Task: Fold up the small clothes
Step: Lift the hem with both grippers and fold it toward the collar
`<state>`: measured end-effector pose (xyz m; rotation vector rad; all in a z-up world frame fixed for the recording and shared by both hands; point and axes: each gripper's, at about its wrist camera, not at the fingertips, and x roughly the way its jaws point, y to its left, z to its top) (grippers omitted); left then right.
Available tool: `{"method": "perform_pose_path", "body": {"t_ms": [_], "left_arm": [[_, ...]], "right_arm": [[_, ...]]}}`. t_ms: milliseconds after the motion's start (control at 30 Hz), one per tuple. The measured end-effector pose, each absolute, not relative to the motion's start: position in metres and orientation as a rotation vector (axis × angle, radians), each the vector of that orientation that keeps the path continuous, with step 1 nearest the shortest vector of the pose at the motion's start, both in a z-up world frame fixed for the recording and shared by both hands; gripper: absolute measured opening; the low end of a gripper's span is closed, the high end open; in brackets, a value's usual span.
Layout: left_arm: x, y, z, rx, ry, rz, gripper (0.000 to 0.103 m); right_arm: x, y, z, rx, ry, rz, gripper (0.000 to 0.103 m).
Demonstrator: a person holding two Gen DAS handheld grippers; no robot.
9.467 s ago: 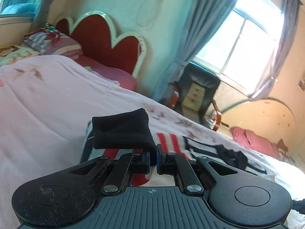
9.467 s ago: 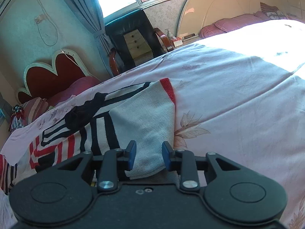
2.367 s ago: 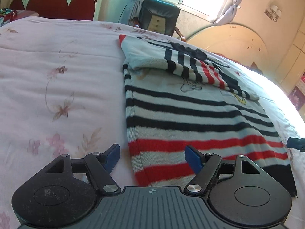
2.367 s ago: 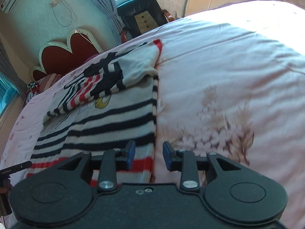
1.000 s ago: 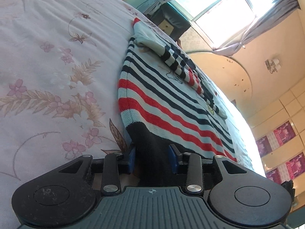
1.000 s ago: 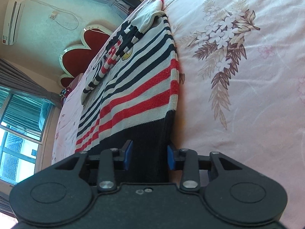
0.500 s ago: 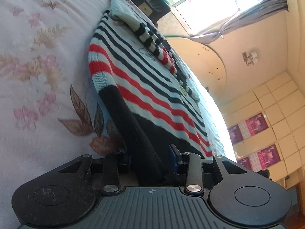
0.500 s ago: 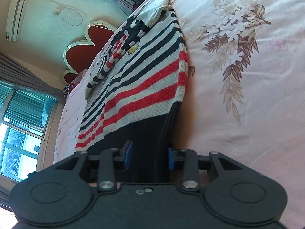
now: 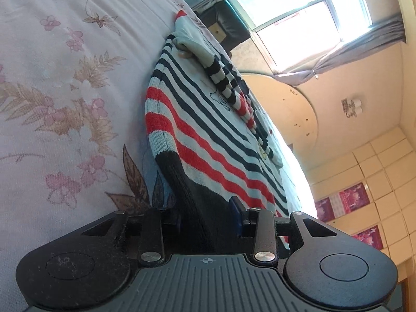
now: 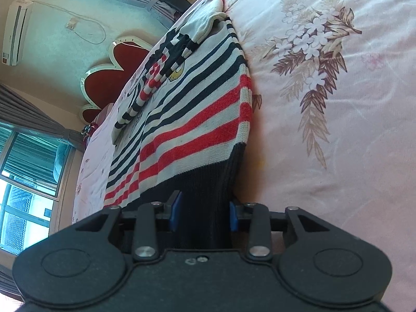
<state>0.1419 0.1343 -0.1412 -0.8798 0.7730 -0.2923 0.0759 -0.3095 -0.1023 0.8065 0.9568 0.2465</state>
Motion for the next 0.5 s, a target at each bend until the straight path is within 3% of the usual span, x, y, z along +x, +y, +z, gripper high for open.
{"method": "perform_pose_path", "body": {"t_ms": [67, 100, 133, 167, 500], "left_arm": [[0.136, 0.140, -0.143, -0.876, 0.765, -0.275, 0.029], [0.138, 0.140, -0.144, -0.863, 0.773, -0.252, 0.016], [0.137, 0.142, -0.145, -0.847, 0.785, -0.227, 0.011], [0.136, 0.145, -0.145, -0.846, 0.781, -0.227, 0.010], [0.128, 0.163, -0.103, -0.995, 0.583, -0.243, 0.007]], "right_arm": [[0.073, -0.310, -0.104, 0.813, 0.956, 0.251, 0.032], [0.072, -0.310, -0.106, 0.814, 0.957, 0.248, 0.026], [0.072, -0.311, -0.107, 0.815, 0.962, 0.239, 0.013], [0.074, -0.311, -0.109, 0.808, 0.973, 0.228, 0.007], [0.076, -0.310, -0.056, 0.703, 0.790, 0.280, 0.006]]}}
